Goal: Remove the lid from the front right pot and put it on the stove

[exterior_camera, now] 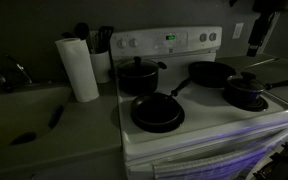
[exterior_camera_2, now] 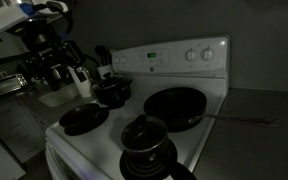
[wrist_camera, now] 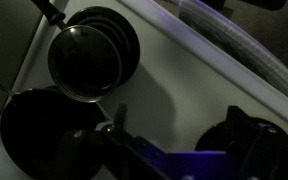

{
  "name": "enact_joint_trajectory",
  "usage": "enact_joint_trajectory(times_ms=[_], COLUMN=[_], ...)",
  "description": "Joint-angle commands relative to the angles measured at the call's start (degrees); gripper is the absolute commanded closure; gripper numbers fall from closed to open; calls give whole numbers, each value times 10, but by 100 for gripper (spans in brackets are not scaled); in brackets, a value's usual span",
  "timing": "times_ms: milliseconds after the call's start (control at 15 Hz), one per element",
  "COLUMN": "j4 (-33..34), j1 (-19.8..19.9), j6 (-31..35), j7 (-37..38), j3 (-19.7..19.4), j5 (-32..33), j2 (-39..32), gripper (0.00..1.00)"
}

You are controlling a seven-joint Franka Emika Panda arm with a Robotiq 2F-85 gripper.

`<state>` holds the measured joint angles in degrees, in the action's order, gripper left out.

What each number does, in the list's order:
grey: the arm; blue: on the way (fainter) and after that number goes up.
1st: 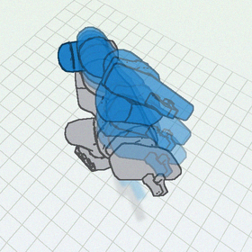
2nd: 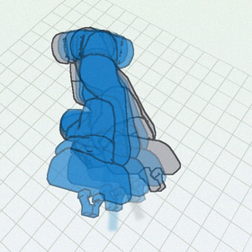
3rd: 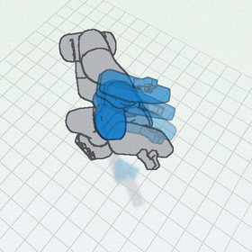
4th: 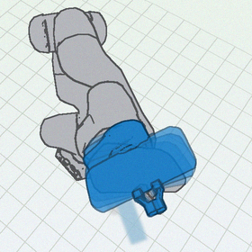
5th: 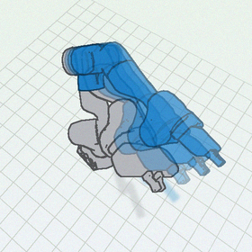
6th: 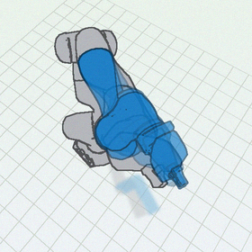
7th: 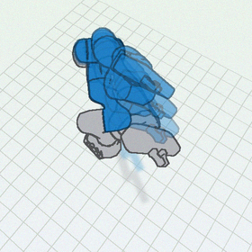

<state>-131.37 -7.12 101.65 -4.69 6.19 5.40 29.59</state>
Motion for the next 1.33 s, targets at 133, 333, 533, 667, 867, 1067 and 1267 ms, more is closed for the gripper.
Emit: enact_joint_trajectory(times_ms=[133, 333, 533, 667, 867, 1067, 1267], j4=[12, -39, -51, -53, -71, -86, -92], j1=[1, 53, 78, 78, 111, 133, 135], j6=[-22, 52, 90, 110, 208, 270, 324], j7=[20, -18, 6, 13, -40, -61, -102], j3=[9, -51, -75, -79, -143, -175, -196], j5=[8, 101, 129, 110, 110, 106, 62], j2=[-11, -41, -63, -68, -110, -138, -154], gripper=[0, 0, 0, 0, 0, 0, 0])
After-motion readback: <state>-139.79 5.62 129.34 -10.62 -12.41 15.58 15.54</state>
